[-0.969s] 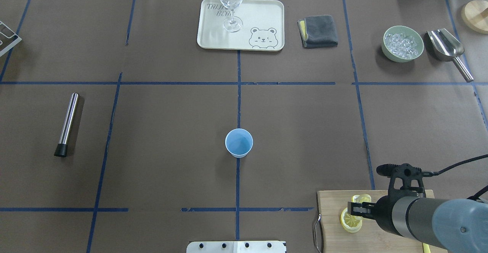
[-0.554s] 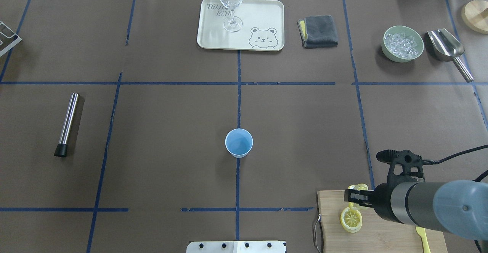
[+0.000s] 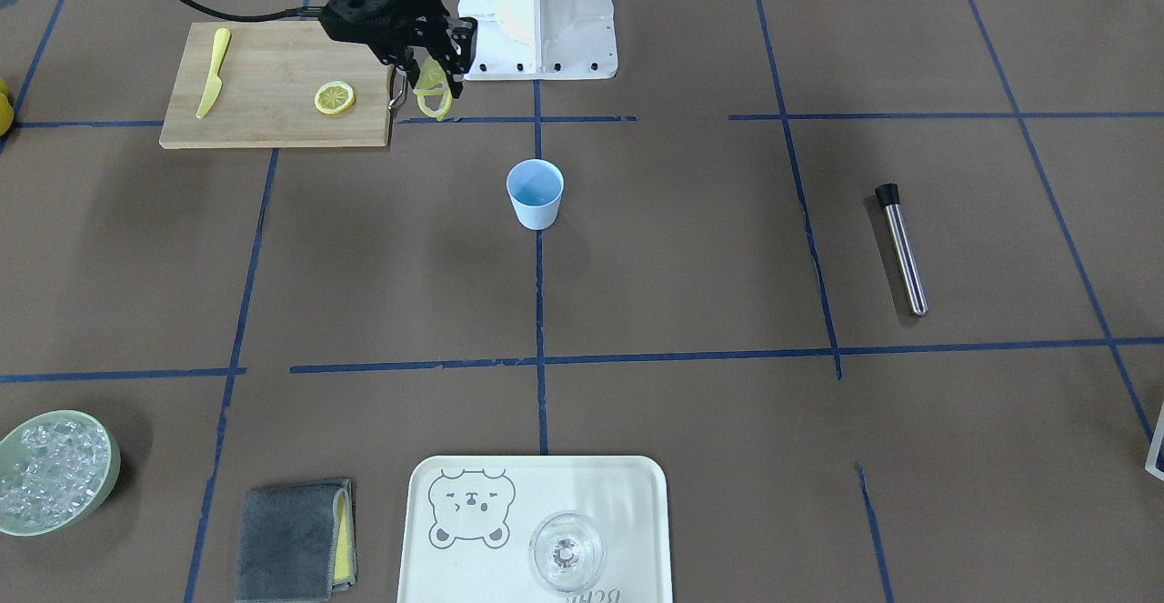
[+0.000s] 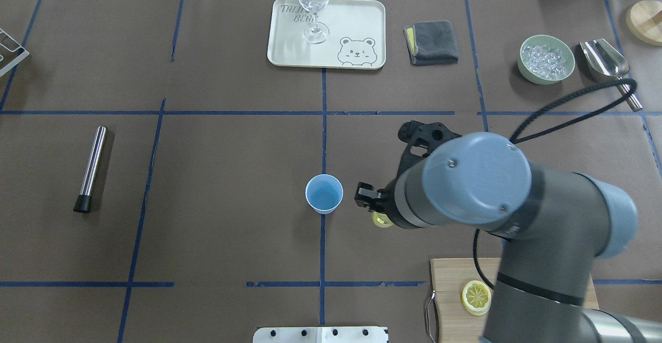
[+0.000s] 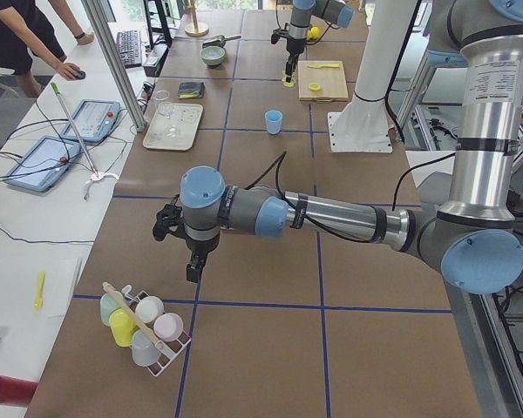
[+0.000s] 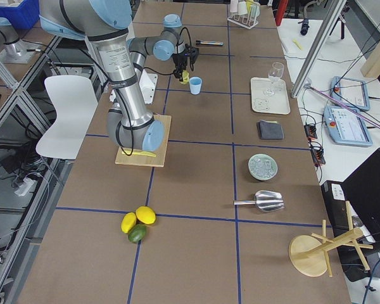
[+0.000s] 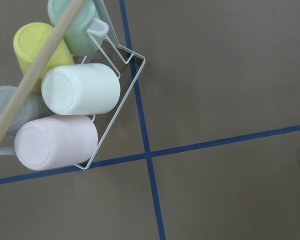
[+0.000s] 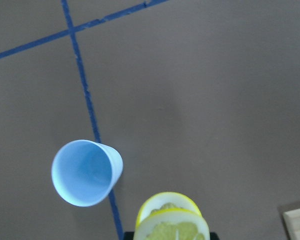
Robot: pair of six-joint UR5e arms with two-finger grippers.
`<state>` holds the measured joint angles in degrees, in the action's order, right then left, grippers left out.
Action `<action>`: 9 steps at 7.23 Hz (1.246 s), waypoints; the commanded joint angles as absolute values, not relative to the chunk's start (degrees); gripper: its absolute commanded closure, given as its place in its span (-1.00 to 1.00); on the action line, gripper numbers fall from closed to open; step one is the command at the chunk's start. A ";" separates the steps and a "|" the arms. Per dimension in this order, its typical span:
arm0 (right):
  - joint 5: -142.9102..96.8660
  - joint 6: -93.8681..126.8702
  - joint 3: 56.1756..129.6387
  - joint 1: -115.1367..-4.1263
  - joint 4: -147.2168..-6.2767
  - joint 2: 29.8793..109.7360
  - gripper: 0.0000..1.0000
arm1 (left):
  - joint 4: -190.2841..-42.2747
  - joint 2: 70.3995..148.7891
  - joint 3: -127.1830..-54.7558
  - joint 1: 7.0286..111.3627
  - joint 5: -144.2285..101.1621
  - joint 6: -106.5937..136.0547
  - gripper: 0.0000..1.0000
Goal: Squeeze lemon into cup
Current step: 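Lift the lemon with the right gripper and carry it over the blue cup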
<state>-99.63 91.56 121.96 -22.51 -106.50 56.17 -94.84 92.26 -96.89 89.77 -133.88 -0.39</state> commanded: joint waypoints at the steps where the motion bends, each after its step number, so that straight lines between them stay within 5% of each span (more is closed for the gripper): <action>1: -99.23 91.58 107.99 -23.55 -107.23 43.47 -0.07 | -94.92 92.37 -96.51 89.74 -133.95 -0.44 -1.00; 4: -99.05 91.50 100.22 -24.35 -103.64 40.25 -0.05 | -95.98 92.37 -96.06 89.74 -133.86 -0.35 -1.00; 9: -99.67 91.32 97.65 -23.03 -103.71 41.74 -0.08 | -95.98 92.37 -95.98 89.74 -133.86 -0.35 -1.00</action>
<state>-99.58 91.31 98.31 -23.43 -103.78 41.18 -95.98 92.37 -96.04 89.74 -133.89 -0.39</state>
